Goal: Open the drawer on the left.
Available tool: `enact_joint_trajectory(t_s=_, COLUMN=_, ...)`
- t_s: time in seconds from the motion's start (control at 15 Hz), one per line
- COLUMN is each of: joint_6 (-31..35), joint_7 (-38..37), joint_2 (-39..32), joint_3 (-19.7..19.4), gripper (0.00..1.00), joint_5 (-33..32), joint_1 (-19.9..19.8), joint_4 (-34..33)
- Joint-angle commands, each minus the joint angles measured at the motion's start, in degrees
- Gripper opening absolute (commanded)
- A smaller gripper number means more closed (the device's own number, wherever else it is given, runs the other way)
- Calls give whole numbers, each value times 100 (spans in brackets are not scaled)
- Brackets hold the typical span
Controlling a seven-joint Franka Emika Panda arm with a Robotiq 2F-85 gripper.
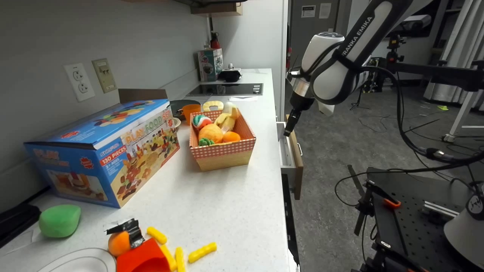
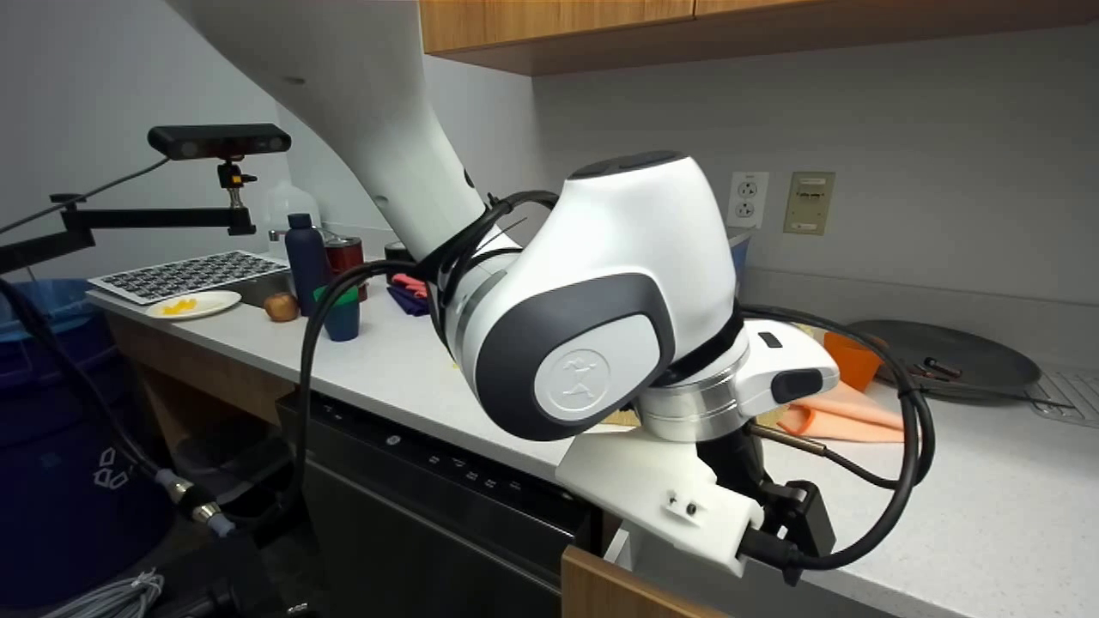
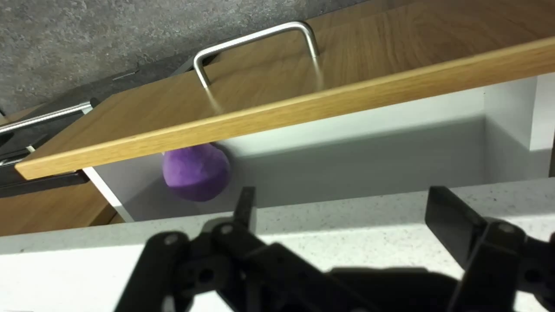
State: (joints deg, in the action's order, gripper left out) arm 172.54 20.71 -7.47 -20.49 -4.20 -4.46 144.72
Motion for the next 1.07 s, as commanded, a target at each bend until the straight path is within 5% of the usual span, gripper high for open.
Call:
enact_joint_trajectory(t_s=0.0, joint_6=-283, joint_7=703, joint_2=-358, joint_3=355, gripper=100, joint_5=530, joint_1=-313, joint_4=-339)
enact_joint_trajectory(t_s=0.47, joint_6=-272, joint_7=2078, joint_2=-920, joint_3=1082, gripper=100, joint_5=1361, joint_1=-1121, joint_4=-791)
enact_joint_trajectory(t_s=1.0, joint_6=-267, joint_7=2273, joint_2=-1527, joint_3=1380, gripper=100, joint_5=1296, joint_1=-1553, joint_4=-1238)
